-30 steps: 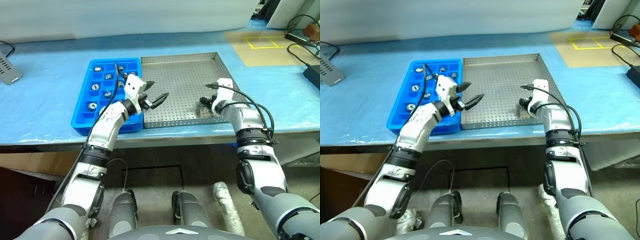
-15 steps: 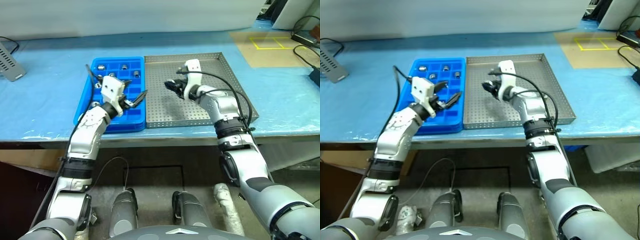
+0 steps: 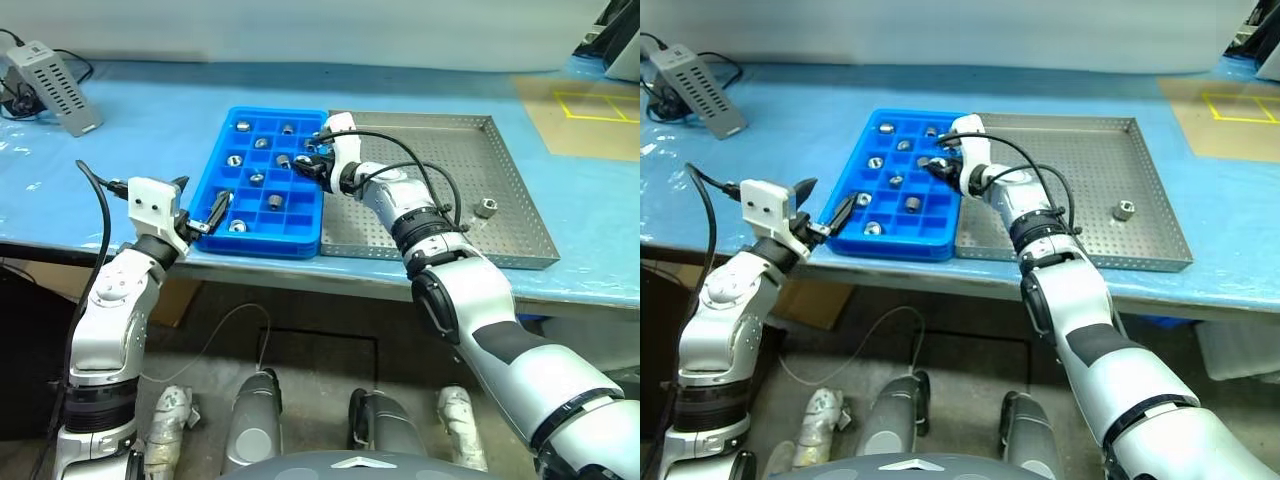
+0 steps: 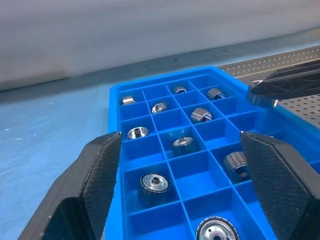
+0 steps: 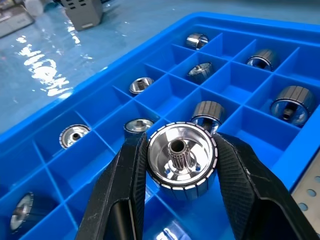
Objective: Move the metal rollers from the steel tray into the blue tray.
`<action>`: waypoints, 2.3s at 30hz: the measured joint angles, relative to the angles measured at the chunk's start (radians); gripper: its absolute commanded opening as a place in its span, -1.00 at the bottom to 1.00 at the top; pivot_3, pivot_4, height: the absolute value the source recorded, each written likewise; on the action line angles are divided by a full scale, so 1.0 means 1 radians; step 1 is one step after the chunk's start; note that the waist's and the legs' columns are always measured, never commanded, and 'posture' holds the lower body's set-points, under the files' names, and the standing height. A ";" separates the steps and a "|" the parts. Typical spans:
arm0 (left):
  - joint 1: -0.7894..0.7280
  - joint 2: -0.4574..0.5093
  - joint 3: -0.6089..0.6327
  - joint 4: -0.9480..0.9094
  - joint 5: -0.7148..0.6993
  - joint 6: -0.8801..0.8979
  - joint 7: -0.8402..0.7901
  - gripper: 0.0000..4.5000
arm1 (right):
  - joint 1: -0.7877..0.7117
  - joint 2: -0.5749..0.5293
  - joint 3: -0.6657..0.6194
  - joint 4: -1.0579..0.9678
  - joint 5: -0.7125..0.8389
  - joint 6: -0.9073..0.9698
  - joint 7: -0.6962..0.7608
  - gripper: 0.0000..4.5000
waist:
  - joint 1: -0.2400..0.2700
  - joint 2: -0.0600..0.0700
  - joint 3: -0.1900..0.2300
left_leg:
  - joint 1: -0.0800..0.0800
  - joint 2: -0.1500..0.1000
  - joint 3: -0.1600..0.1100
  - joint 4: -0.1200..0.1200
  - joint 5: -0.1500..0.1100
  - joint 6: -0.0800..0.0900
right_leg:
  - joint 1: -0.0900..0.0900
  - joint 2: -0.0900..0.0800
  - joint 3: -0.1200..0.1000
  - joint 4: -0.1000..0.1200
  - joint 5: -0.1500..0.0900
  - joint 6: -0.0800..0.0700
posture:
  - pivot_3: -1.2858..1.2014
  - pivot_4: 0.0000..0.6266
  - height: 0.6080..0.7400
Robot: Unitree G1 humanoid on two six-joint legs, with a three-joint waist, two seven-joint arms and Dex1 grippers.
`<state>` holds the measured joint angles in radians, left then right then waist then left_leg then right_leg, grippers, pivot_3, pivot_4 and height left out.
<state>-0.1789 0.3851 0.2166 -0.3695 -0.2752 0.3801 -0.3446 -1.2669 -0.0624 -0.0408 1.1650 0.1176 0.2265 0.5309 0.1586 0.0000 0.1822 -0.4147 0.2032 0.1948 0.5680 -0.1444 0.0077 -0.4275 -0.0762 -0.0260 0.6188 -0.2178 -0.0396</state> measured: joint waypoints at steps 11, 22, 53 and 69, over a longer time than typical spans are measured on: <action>-0.061 -0.027 -0.067 0.005 -0.011 0.021 -0.001 0.78 | -0.007 -0.027 -0.006 0.076 -0.048 -0.088 -0.030 0.62 | 0.004 0.000 0.000 | -0.010 0.000 0.000 0.001 0.001 -0.001 | -0.010 0.001 0.000 0.003 0.000 0.000 | 0.19 -0.52 1.00; -0.363 -0.133 -0.227 0.393 -0.004 -0.115 -0.157 0.78 | 0.072 -0.253 -0.052 -0.050 -0.076 -0.084 -0.261 0.62 | -0.061 -0.001 0.000 | -0.010 -0.003 0.006 0.002 0.004 -0.004 | -0.010 0.001 0.003 0.005 0.001 0.001 | -0.09 -0.52 1.00; -0.496 -0.193 -0.278 0.671 0.036 -0.279 -0.311 0.78 | 0.146 -0.295 -0.259 0.007 0.043 0.198 -0.514 0.38 | -0.161 0.000 0.000 | -0.006 0.000 0.010 0.009 0.001 0.007 | -0.006 0.002 0.004 0.005 0.001 0.000 | -0.11 -0.52 1.00; -0.332 -0.089 -0.184 0.421 0.031 -0.183 -0.192 0.78 | 0.078 -0.132 -0.190 -0.018 0.062 -0.001 -0.103 -0.22 | -0.104 0.000 0.000 | -0.007 0.002 0.008 0.005 0.001 0.006 | -0.009 0.002 0.002 0.005 0.000 -0.002 | 0.13 -0.52 1.00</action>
<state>-0.5105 0.2961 0.0329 0.0516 -0.2447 0.1966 -0.5369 -1.1886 -0.1948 -0.2306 1.1468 0.1800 0.2254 0.4278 0.0548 0.0000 0.1820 -0.4220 0.2055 0.2025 0.5734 -0.1434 0.0134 -0.4363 -0.0740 -0.0241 0.6241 -0.2176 -0.0412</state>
